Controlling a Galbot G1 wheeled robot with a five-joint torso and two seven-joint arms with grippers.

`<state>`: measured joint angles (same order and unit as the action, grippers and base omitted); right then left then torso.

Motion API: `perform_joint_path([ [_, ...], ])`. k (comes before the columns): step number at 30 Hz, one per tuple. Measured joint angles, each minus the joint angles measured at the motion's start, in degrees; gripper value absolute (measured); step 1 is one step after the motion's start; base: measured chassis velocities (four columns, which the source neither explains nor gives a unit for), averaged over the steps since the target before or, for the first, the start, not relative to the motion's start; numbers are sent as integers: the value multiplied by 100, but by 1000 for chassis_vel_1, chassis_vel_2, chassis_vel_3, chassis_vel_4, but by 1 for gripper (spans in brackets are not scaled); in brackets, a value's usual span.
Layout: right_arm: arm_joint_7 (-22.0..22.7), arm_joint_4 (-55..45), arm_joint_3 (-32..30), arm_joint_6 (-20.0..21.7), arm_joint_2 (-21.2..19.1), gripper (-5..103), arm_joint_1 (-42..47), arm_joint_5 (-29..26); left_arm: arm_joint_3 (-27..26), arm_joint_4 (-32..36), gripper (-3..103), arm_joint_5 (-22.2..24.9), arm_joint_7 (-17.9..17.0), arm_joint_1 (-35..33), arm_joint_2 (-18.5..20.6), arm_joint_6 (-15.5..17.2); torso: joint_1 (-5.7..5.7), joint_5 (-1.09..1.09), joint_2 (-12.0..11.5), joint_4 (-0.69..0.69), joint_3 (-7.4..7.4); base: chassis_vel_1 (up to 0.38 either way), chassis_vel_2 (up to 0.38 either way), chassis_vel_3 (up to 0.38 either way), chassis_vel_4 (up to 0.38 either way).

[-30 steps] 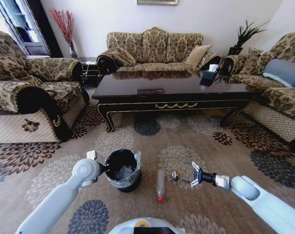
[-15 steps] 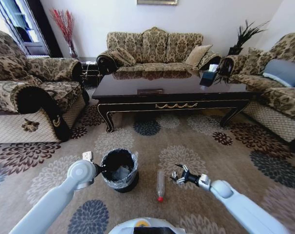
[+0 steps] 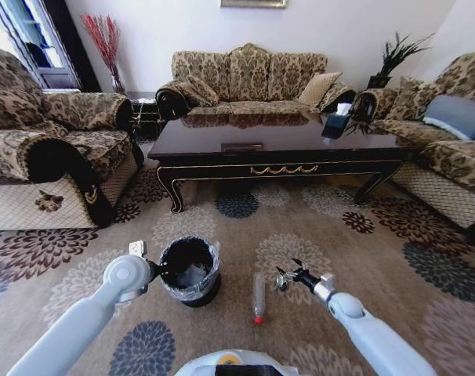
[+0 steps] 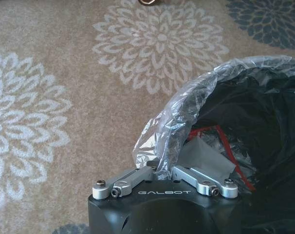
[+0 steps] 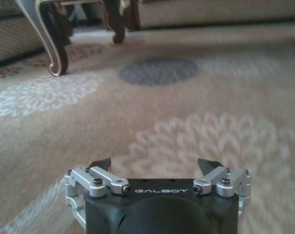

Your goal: Move to the front of the table and pick up the trash from the floor, then place it into the trash bin.

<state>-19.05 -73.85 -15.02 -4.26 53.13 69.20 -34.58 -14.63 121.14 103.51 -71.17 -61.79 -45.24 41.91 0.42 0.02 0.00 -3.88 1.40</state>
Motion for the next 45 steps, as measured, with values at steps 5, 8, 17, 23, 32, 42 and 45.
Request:
perform_joint_path([
  [5,41,-267,17,357,-91,98,278,-509,6,-11,0,-3,3,2,6,4,0,-2,0,0,0,0,0,0,0],
  [8,179,-420,112,605,-107,100,302,-918,5,18,0,-33,8,-82,-60,14,0,-3,0,3,0,0,0,0,0],
  [17,302,-119,376,705,-101,99,10,-873,-92,78,0,-68,18,-186,-83,20,0,-1,0,2,0,0,0,0,0],
  [23,325,261,516,707,-86,99,-287,-830,-121,115,0,-70,21,-211,-79,22,0,-2,0,2,0,0,0,0,0],
  [32,322,431,662,731,-43,96,-370,-812,-167,147,0,-34,21,-218,-21,17,0,-2,0,1,0,0,0,0,0],
  [42,297,580,860,733,49,65,-447,-532,-363,214,0,-41,20,-418,-32,14,0,-2,0,2,0,0,0,0,0],
  [45,302,592,875,722,53,54,-467,-523,-391,238,0,-46,20,-453,-32,17,0,-2,0,2,0,0,0,0,0],
])
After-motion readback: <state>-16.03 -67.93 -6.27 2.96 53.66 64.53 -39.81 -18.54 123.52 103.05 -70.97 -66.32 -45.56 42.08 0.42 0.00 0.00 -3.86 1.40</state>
